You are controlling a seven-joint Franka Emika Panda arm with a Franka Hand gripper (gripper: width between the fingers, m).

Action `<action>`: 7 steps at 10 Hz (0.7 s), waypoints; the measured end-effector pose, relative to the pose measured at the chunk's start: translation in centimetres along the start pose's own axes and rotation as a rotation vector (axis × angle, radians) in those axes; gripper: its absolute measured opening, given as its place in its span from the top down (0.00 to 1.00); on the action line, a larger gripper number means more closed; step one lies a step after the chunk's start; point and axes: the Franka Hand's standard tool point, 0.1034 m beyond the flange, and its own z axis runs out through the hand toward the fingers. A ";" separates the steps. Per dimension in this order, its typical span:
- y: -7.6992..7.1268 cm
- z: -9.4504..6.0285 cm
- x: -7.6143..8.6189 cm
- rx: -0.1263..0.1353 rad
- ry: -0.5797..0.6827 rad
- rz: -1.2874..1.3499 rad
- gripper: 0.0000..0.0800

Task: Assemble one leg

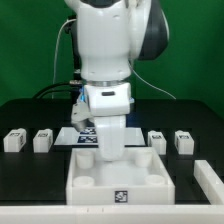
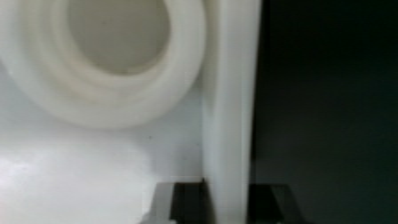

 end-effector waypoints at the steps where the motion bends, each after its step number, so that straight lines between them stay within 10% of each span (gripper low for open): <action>1: 1.1 0.0 1.7 -0.009 0.008 0.013 0.91; 7: 3.9 0.2 5.9 -0.031 0.036 0.001 0.91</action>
Offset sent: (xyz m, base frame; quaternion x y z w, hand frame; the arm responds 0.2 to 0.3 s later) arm 0.0271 0.0303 0.0023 0.0055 0.0103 0.0132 0.9998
